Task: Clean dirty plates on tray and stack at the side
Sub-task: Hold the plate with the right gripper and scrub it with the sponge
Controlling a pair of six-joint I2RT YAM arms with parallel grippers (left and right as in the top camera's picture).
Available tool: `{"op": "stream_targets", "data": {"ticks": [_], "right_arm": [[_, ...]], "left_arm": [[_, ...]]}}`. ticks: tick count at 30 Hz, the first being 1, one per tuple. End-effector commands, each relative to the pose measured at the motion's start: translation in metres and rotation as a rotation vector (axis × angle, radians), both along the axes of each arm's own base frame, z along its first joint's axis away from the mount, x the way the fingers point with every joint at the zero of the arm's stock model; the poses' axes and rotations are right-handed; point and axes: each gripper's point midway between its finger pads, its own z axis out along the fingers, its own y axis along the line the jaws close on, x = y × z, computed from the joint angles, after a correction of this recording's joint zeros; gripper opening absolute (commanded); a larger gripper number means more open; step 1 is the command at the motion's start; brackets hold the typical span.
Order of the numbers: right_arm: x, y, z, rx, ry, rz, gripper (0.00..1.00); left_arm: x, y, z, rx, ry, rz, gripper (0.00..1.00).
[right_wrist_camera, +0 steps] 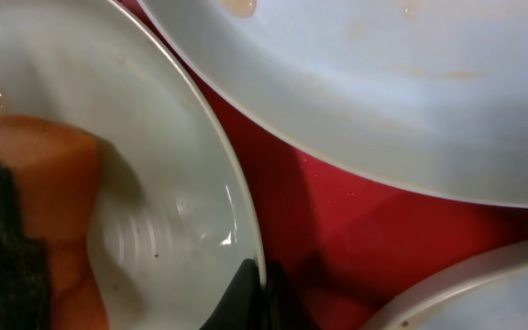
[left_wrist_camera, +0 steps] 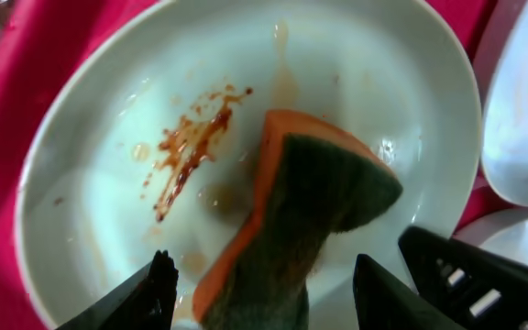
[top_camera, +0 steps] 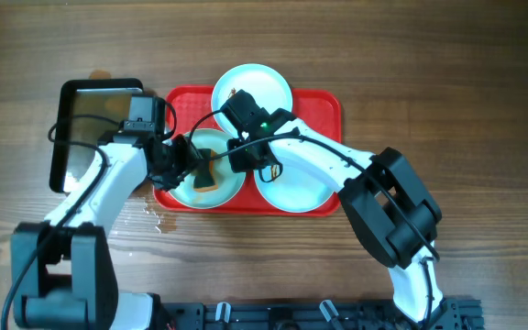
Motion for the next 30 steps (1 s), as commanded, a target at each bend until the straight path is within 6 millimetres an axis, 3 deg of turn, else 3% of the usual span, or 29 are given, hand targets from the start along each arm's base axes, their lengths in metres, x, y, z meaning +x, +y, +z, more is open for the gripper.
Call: {"op": "stream_targets", "data": {"ticks": [1, 4, 7, 11, 15, 18, 22, 27, 30], "right_arm": [[-0.007, 0.003, -0.012, -0.006, 0.037, 0.034, 0.04], [-0.007, 0.003, -0.012, -0.005, 0.037, 0.034, 0.05], [-0.007, 0.004, -0.012, -0.003, 0.033, 0.034, 0.05], [-0.007, 0.004, -0.012, -0.003, 0.033, 0.034, 0.05], [-0.006, 0.004, -0.012, -0.002, 0.033, 0.034, 0.05], [-0.007, 0.004, -0.012, -0.003, 0.033, 0.034, 0.05], [-0.007, 0.003, -0.012, -0.003, 0.034, 0.034, 0.05], [-0.007, 0.003, -0.012, -0.003, 0.034, 0.035, 0.05], [-0.007, 0.003, -0.012, -0.004, 0.034, 0.038, 0.05]], "left_arm": [[-0.004, -0.005, -0.018, -0.022, 0.047, -0.014, 0.58], [-0.004, -0.006, -0.029, -0.020, 0.062, -0.041, 0.48], [-0.005, -0.008, -0.030, -0.019, 0.061, -0.072, 0.48], [-0.009, -0.022, -0.030, -0.004, 0.018, -0.251, 0.53], [-0.009, -0.021, -0.031, 0.014, 0.014, -0.266, 0.50], [-0.010, -0.010, -0.034, 0.079, 0.027, -0.256, 0.37], [-0.018, 0.015, -0.039, 0.216, 0.075, -0.240, 0.04], [-0.032, -0.010, -0.035, 0.062, 0.118, -0.260, 0.04], [-0.024, -0.015, -0.034, 0.041, 0.082, -0.260, 0.04]]}}
